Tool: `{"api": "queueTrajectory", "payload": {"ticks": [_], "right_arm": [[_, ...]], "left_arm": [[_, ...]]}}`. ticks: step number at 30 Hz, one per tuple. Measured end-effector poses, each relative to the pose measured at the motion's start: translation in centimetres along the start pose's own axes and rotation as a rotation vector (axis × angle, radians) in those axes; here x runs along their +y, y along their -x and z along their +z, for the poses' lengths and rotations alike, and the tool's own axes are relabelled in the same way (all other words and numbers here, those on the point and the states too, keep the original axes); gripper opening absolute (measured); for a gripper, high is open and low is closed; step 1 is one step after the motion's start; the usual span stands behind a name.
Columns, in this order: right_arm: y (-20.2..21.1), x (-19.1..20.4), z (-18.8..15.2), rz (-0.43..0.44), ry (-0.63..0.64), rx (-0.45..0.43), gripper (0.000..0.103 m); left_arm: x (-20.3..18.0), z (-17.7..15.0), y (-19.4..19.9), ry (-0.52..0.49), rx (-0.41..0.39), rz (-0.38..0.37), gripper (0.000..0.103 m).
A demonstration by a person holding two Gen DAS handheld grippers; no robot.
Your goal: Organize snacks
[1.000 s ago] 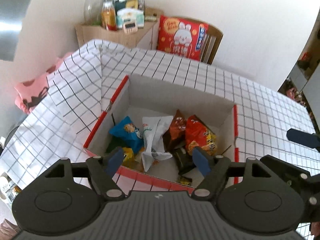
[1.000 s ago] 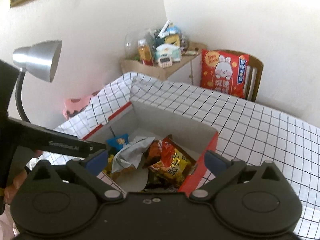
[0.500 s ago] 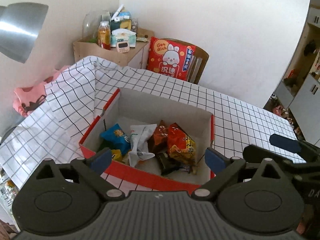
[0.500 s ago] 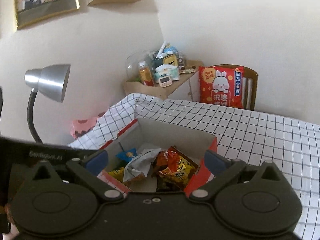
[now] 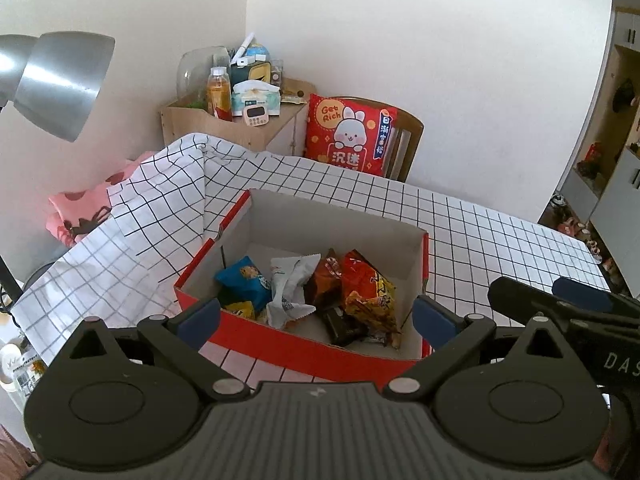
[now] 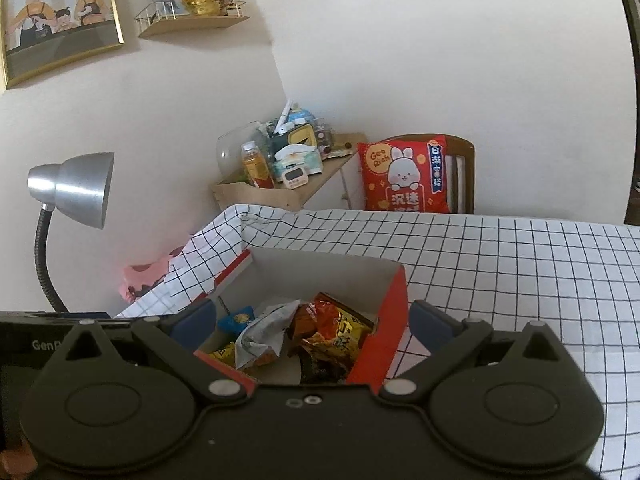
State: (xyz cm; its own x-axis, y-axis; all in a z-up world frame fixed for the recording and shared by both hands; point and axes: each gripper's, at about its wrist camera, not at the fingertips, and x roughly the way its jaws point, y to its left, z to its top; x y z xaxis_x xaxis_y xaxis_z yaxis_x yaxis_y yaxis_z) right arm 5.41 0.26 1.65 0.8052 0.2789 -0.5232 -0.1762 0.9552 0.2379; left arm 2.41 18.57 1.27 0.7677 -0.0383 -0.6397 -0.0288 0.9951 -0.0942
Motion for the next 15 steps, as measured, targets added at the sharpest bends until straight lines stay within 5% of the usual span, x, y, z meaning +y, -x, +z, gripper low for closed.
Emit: {"api": "queueTrajectory", "payload": {"ticks": [15], "right_arm": [[1.9, 1.0, -0.7, -0.079, 0.005, -0.067, 0.103]], "left_arm": [[0.5, -0.6, 0.8, 0.032, -0.015, 0.018, 0.103]]}}
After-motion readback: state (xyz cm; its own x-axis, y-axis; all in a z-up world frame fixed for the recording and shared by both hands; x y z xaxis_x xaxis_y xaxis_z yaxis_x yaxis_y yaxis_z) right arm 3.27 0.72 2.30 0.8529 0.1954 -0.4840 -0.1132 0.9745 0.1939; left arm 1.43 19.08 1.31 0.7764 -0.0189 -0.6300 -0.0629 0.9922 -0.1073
